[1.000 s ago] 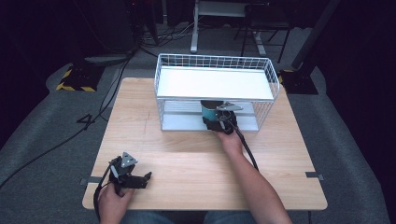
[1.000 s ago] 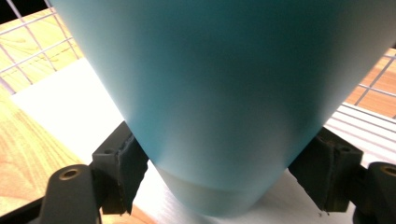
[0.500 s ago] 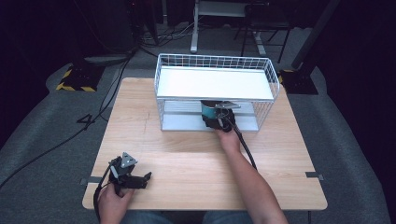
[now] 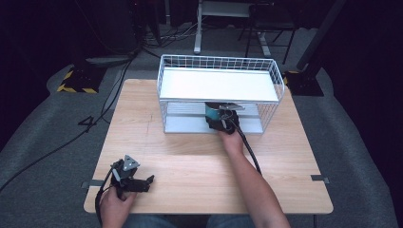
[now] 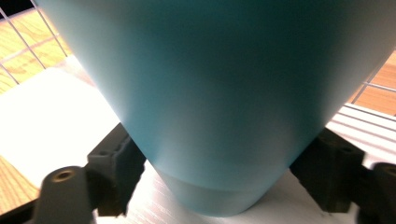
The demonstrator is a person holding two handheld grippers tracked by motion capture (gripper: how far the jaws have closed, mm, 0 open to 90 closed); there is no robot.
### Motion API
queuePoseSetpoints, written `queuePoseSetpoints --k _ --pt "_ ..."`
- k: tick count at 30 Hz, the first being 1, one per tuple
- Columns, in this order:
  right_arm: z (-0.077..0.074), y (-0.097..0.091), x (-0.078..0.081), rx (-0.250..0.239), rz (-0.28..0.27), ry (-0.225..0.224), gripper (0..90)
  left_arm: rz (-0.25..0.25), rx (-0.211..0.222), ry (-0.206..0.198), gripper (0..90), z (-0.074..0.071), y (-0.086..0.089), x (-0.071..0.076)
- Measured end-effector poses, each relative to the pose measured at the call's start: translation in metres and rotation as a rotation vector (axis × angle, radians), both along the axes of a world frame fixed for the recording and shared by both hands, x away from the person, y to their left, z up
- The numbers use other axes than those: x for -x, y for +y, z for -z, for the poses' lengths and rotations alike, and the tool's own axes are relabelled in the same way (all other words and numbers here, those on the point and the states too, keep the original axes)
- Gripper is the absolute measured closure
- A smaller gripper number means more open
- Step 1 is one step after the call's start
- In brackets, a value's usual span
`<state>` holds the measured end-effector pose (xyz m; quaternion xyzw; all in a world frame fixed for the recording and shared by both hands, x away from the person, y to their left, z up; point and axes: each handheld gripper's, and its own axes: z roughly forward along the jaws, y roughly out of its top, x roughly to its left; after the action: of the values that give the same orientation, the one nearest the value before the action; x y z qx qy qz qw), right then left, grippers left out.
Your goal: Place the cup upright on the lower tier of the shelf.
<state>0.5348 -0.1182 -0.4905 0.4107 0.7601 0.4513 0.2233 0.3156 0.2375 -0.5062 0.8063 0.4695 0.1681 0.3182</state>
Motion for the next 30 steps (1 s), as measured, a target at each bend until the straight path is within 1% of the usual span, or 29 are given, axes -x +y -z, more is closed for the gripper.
queuePoseSetpoints --k 1,3,4,7,8,9,10,11,12,14,17,20,22,23,24,26,27,30 --pt "-0.001 -0.001 0.0 -0.008 0.003 0.002 18.1 0.0 0.0 0.0 1.8 0.0 0.0 0.0" --pt "-0.001 -0.001 0.0 -0.015 0.007 0.003 17.0 0.0 -0.003 -0.002 1.8 0.0 0.0 0.0" --pt "-0.002 -0.002 0.0 0.0 0.022 0.002 15.1 0.0 0.0 -0.001 1.8 0.0 0.0 0.0" --pt "-0.004 -0.003 0.001 0.007 0.022 0.002 12.8 0.0 -0.002 -0.002 1.8 0.0 0.0 0.0" --pt "-0.005 -0.004 0.002 0.008 0.021 0.003 10.9 0.0 0.0 0.0 1.8 0.0 0.0 0.0" --pt "-0.006 -0.007 0.002 0.005 0.02 -0.014 6.0 -0.001 0.0 0.0 1.8 0.0 0.0 0.0" --pt "-0.007 -0.008 0.003 -0.003 0.015 0.002 4.6 -0.001 -0.001 -0.001 1.8 0.0 0.0 0.0" --pt "-0.008 -0.008 0.004 0.0 0.011 0.008 2.0 -0.002 -0.004 -0.002 1.8 0.0 0.0 0.0" --pt "-0.008 -0.009 0.006 0.007 0.009 0.0 0.4 -0.002 -0.006 -0.001 1.8 0.0 0.0 -0.001" --pt "-0.008 -0.012 0.009 0.021 -0.007 -0.017 0.3 -0.003 -0.003 0.001 1.8 0.0 0.0 -0.001" --pt "-0.01 -0.016 0.016 0.032 -0.019 -0.025 0.0 -0.003 -0.003 0.001 1.8 0.0 0.0 -0.001" --pt "-0.012 -0.019 0.021 0.028 -0.017 -0.017 0.0 -0.004 -0.002 0.001 1.8 0.0 0.0 -0.001" --pt "-0.013 -0.022 0.03 0.025 -0.025 -0.021 0.0 -0.007 -0.003 -0.001 1.8 0.0 -0.001 -0.002" --pt "-0.013 -0.022 0.03 0.025 -0.025 -0.021 0.0 -0.007 -0.003 -0.001 1.8 0.0 -0.001 -0.002" --pt "-0.015 -0.025 0.036 0.033 -0.032 -0.014 0.0 -0.013 -0.001 0.002 1.7 0.0 -0.002 -0.003" --pt "-0.015 -0.026 0.038 0.026 -0.038 -0.016 0.0 -0.01 -0.004 -0.001 1.7 0.0 -0.002 -0.004" --pt "-0.018 -0.029 0.044 0.025 -0.043 -0.011 0.0 -0.011 -0.005 0.001 1.7 0.0 -0.002 -0.004" --pt "-0.021 -0.033 0.053 0.022 -0.054 0.011 0.0 -0.015 0.0 0.001 1.7 0.0 -0.002 -0.005"
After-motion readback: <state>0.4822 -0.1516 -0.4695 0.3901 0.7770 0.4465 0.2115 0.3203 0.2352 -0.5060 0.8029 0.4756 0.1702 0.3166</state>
